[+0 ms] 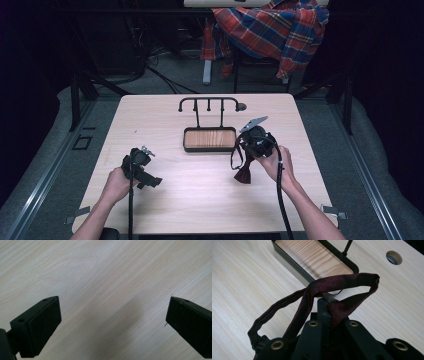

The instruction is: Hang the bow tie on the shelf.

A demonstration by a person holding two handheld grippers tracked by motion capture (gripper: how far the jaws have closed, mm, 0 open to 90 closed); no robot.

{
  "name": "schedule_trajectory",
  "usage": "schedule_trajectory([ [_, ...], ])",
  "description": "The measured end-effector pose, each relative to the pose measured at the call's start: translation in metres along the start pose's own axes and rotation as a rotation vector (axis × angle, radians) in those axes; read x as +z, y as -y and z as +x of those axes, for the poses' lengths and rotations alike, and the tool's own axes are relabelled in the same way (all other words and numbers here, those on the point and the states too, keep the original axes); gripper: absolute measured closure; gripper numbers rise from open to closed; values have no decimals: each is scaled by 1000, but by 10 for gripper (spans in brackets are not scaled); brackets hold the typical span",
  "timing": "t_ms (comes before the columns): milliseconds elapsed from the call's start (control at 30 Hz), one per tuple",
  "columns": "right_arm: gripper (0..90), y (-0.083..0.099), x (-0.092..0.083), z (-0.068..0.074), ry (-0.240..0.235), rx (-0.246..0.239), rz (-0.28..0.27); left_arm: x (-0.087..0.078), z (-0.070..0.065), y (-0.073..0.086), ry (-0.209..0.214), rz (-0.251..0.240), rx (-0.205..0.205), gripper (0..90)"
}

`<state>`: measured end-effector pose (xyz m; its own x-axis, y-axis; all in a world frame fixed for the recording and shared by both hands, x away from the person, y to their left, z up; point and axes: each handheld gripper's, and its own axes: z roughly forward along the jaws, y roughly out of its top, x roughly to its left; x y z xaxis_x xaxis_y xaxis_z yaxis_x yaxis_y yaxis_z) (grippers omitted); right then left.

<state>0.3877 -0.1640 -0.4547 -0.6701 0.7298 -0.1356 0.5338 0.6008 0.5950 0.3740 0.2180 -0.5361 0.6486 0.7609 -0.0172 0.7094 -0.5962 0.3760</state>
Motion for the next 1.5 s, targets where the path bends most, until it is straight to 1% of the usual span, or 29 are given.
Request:
schedule_trajectory([
  [233,881,-4,-2,-4,1,19,-17,0,0,0,1,3,0,0],
  [467,881,-6,-3,-6,12,20,-26,0,0,0,1,3,1,0],
  [600,881,-9,-6,-6,17,15,-44,0,0,0,1,3,1,0],
  [800,880,-13,-9,-5,17,-1,-56,0,-1,0,2,5,2,0],
  [1100,880,-17,-14,-8,26,8,-77,0,-1,-1,3,5,4,0],
  [1500,879,-28,-16,-11,47,17,-108,1,-2,-1,5,8,11,0],
])
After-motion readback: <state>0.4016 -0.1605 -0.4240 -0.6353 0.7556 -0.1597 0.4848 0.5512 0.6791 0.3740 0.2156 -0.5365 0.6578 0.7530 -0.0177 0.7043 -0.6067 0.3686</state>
